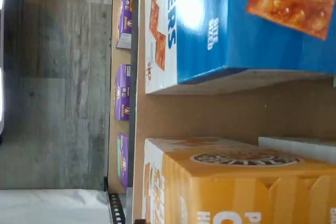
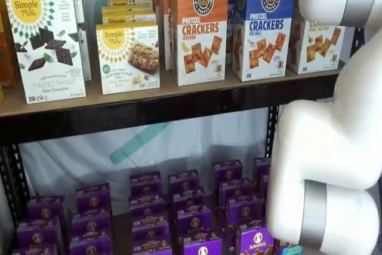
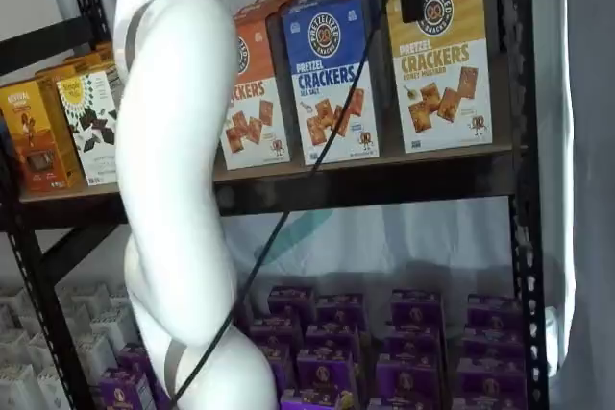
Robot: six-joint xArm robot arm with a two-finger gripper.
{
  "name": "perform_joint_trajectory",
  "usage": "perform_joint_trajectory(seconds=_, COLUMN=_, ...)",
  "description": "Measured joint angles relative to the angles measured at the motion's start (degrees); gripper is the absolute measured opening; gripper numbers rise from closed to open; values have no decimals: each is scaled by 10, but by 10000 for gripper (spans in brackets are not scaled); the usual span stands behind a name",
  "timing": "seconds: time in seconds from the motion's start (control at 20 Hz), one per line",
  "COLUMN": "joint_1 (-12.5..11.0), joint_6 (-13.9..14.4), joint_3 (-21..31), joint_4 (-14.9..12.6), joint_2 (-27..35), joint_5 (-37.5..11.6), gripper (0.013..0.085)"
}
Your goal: Retrieve the yellow and white box located on the top shelf, the sixth one from the left
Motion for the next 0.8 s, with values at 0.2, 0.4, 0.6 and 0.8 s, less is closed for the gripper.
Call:
perform_joint_trajectory(seconds=0.2, joint_1=2, joint_6=1, joint_3=1, joint_4=-3, joint_2=-1, joint_5=1, gripper=850)
perform_joint_trajectory(seconds=0.4, joint_1=-2, joint_6=-1, joint_3=2, joint_4=2, joint_2=-3, joint_5=0, gripper=770)
perform_joint_trajectory(seconds=0.6, joint_1=-2, joint_6=-2, joint_3=0, joint_4=-3, joint_2=-2, joint_5=2, gripper=770)
perform_joint_trajectory(seconds=0.8, joint_1=-4, joint_6=-3, joint_3=-3, joint_4=1, joint_2=-1, joint_5=6, gripper=770)
